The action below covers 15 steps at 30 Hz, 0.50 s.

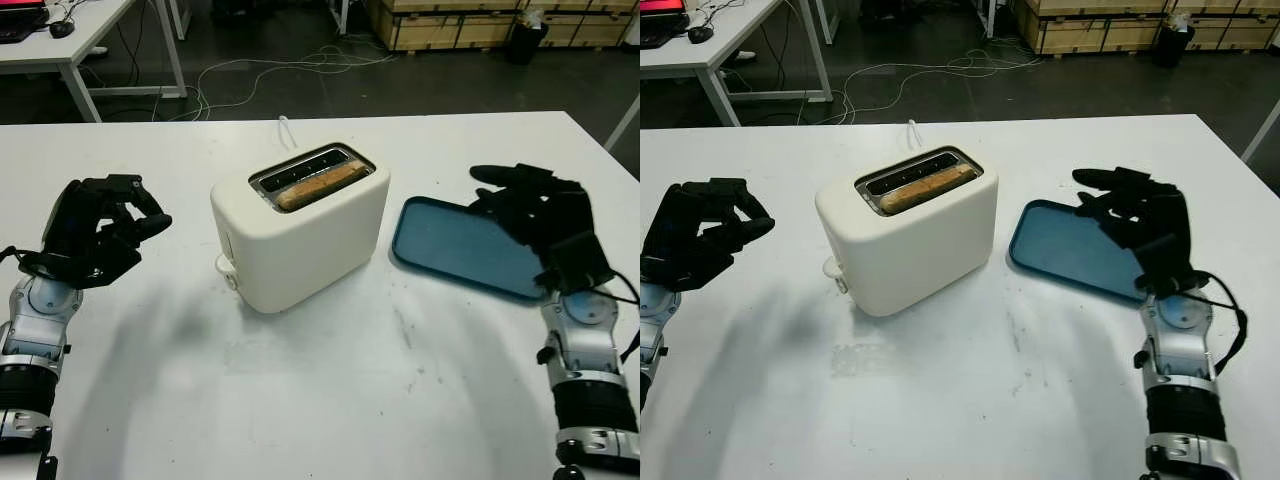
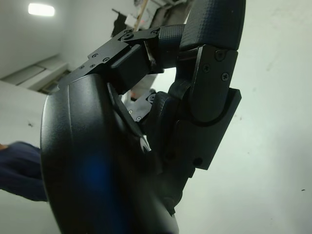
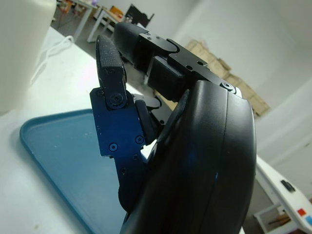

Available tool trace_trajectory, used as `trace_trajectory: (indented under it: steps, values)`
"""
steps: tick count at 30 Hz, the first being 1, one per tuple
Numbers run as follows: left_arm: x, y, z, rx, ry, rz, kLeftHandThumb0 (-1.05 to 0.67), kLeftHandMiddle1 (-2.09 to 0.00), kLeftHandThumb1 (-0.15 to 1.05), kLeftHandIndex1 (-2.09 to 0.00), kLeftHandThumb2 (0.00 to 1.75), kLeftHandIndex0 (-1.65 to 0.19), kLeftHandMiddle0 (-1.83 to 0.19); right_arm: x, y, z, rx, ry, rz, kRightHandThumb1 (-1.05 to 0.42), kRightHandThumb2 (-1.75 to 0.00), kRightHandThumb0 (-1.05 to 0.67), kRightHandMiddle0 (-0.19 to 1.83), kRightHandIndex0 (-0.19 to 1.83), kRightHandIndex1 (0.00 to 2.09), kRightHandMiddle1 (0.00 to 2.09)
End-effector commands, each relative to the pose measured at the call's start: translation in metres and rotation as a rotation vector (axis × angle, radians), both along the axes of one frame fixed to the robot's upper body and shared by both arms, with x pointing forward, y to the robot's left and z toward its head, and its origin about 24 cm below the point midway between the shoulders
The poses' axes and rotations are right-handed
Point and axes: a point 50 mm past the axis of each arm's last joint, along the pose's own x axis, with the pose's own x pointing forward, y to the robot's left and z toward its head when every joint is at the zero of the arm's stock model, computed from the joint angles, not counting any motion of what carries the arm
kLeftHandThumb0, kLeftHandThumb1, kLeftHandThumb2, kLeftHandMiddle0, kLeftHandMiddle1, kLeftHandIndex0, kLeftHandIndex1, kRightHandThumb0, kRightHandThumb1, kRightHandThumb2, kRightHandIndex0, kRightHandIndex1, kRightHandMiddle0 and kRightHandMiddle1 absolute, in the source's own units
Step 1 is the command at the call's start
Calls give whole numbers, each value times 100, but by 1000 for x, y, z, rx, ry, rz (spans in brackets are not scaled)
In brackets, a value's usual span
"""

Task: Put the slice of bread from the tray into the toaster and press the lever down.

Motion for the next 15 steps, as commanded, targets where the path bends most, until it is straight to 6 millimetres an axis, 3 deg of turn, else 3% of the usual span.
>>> trace_trajectory:
  steps: [1, 7, 15]
  values:
    - [6, -1, 9, 4, -39, 8, -105, -147, 92, -132, 30, -95, -110, 6, -1, 19, -5, -36, 24, -92, -6, -40, 106, 86, 93, 7]
    - [9, -1, 12, 33, -33, -1, -105, -149, 92, -134, 27, -96, -110, 15, -2, 38, -127, -42, 55, -92, -9, -36, 108, 88, 86, 5]
    - [9, -2, 12, 40, -28, -21, -105, -142, 92, -128, 25, -100, -114, 19, 4, 34, -146, -7, 64, -92, -4, -38, 109, 85, 97, 4]
